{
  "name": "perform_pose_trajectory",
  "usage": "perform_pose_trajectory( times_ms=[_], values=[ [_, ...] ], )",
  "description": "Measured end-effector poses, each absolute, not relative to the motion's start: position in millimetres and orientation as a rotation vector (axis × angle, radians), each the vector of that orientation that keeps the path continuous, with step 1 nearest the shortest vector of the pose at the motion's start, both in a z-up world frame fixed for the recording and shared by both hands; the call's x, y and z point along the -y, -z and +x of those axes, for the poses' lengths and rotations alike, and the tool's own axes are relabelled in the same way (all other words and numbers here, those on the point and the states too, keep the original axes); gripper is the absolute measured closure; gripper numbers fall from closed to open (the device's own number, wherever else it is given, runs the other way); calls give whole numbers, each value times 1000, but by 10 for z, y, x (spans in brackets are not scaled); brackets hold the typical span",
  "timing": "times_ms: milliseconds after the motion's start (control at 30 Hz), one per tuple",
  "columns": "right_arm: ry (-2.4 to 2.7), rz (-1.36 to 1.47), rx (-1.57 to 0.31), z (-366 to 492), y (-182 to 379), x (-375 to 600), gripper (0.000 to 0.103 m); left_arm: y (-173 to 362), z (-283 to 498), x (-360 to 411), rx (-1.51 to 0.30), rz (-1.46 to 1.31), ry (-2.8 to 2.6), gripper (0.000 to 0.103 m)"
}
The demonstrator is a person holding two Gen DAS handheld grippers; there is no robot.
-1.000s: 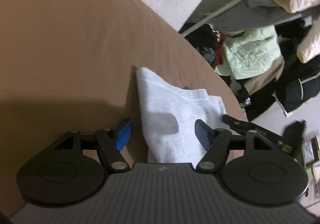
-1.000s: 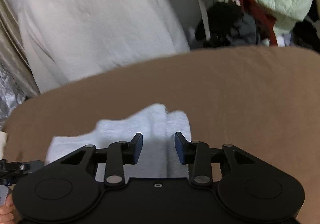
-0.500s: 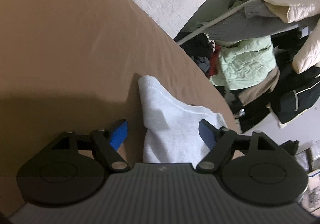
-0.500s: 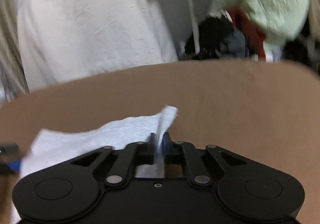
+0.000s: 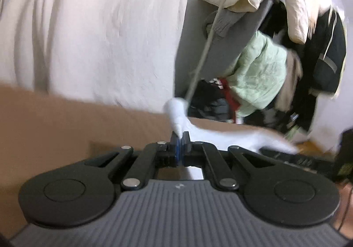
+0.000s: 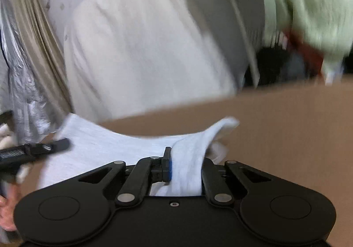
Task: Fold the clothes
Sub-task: 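Grasp the folded shirt with both grippers, straighten it, then release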
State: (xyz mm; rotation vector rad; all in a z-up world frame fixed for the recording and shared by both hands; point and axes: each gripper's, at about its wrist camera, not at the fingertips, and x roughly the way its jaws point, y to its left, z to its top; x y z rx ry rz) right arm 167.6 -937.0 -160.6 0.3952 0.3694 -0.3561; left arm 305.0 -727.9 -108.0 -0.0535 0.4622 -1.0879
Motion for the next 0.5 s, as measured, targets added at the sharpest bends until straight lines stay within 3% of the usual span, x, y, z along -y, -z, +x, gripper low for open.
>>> perform_pose_trajectory(
  times_ms=[33,100,200,267,300,333,367,500],
  values=[
    [401,315,-368,1707,1555,9335,94,1079,3041,7326,-449,0,1052,101],
    [543,163,-408,1857,1534,9318,75,1192,3015,7485,-469,126,989,101],
    [711,116,-506,1902,1452,9407,74,1485,2968,7785,-534,367,818,94],
    [757,242,-497,1660,1331,9406,69,1494,2976,7696,-575,312,788,90],
    [719,324,-510,1504,1303,9342,59,1498,2980,7651,-596,284,773,82],
    [677,405,-524,1350,1277,9275,54,1430,2987,7529,-634,192,789,75],
    [629,452,-547,1116,1279,9190,52,1370,2966,7419,-658,138,793,62],
    [536,578,-640,83,1264,8689,48,1162,2608,6979,-748,88,776,50]
  ],
)
